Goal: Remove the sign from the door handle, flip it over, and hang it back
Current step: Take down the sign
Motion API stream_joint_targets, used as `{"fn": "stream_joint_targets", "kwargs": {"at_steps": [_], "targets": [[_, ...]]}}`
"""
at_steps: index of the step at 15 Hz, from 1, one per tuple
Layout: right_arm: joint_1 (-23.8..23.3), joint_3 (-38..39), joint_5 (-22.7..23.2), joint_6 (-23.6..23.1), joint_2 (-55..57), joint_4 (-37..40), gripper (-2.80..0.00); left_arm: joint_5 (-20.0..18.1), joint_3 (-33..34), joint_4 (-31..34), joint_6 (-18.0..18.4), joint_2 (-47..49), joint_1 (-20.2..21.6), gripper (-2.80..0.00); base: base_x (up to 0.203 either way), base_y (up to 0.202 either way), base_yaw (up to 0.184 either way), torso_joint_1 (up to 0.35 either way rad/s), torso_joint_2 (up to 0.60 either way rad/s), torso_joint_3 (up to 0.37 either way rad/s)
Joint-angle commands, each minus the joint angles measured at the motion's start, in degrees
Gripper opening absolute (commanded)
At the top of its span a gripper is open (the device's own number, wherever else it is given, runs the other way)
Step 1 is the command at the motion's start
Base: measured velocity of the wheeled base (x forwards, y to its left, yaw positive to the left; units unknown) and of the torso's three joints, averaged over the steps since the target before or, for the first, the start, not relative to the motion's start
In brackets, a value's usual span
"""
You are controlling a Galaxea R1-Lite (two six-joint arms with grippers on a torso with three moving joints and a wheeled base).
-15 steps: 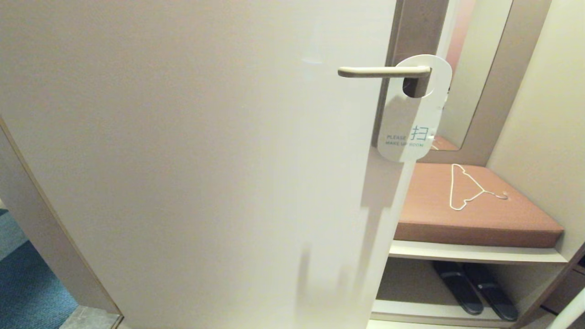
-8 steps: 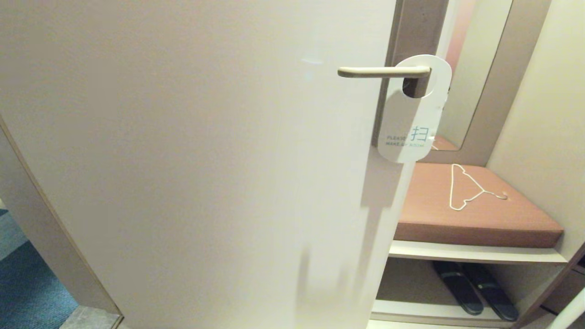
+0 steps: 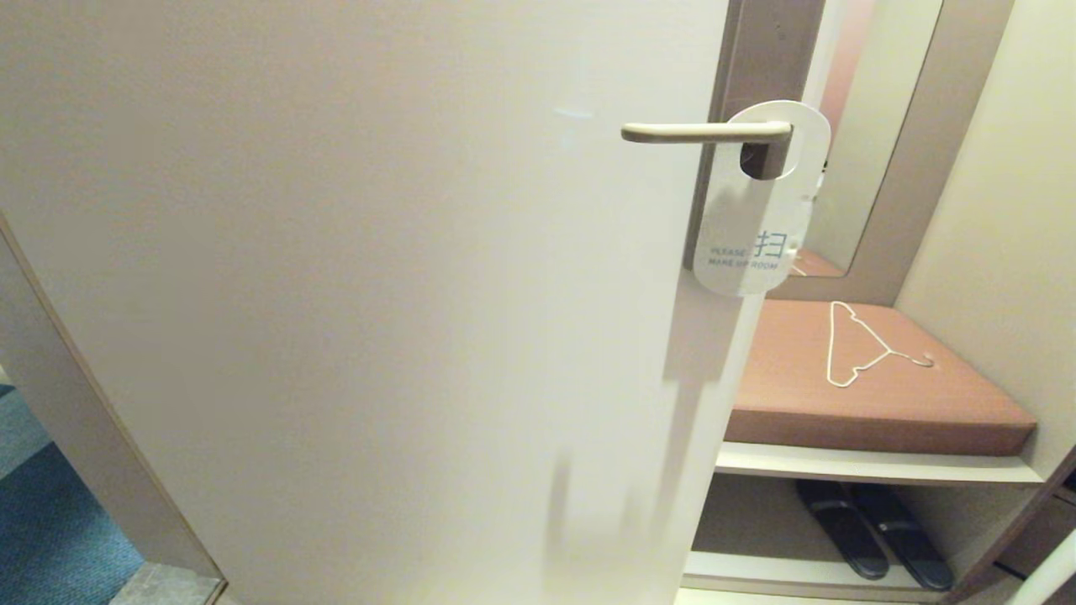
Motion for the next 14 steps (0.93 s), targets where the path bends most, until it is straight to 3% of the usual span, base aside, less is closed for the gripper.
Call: {"fn": "stream_joint_targets", "kwargs": {"at_steps": [1,3,14], "targets": [[0.0,0.0,-1.2,2.5,-0.6,-0.1,-2.8,0.0,0.0,0.0,0.0,0.1,0.0,-2.8,0.0,0.0,0.0,0.0,0.0,0.0],[0.0,0.0,-2.1,4.9,-0.6,-0.4,-2.8,0.0,0.0,0.0,0.0,0.1,0.0,-2.8,0.0,0.0,0.0,0.0,0.0,0.0],[0.0,0.0,-2.1,4.8,-0.6,-0.4,-2.8,0.0,0.0,0.0,0.0,0.1,0.0,-2.8,0.0,0.0,0.0,0.0,0.0,0.0]]}}
